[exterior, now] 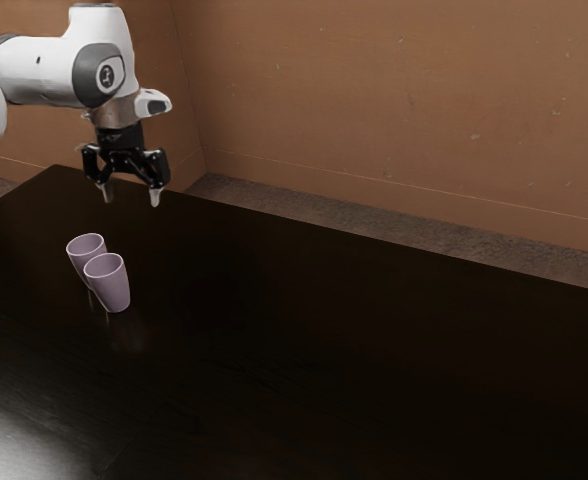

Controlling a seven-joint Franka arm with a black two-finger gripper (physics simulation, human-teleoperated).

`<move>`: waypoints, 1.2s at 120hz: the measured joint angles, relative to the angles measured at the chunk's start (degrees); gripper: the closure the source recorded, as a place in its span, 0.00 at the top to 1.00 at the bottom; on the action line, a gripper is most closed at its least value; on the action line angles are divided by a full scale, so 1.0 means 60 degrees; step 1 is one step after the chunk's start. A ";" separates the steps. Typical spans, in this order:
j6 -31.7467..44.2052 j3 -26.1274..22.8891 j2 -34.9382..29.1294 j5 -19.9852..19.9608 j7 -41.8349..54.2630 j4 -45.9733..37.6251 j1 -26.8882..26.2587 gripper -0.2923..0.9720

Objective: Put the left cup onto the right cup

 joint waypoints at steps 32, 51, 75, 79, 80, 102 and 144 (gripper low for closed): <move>0.1274 -0.0141 0.0353 -0.0316 -0.0617 -0.0653 0.0761 0.76; 0.1671 -0.0173 0.0697 -0.0452 -0.0866 -0.0636 0.1140 0.76; 0.2184 -0.0228 0.1269 -0.0518 -0.1040 -0.0555 0.1589 0.76; 0.2266 -0.0266 0.1329 -0.0523 -0.1057 -0.0546 0.1660 0.76; 0.2284 -0.0272 0.1344 -0.0524 -0.1061 -0.0542 0.1674 0.76; 0.2610 -0.0314 0.1614 -0.0597 -0.1137 -0.0397 0.1848 0.75; 0.2891 -0.0325 0.1955 -0.0665 -0.1237 -0.0050 0.2173 0.75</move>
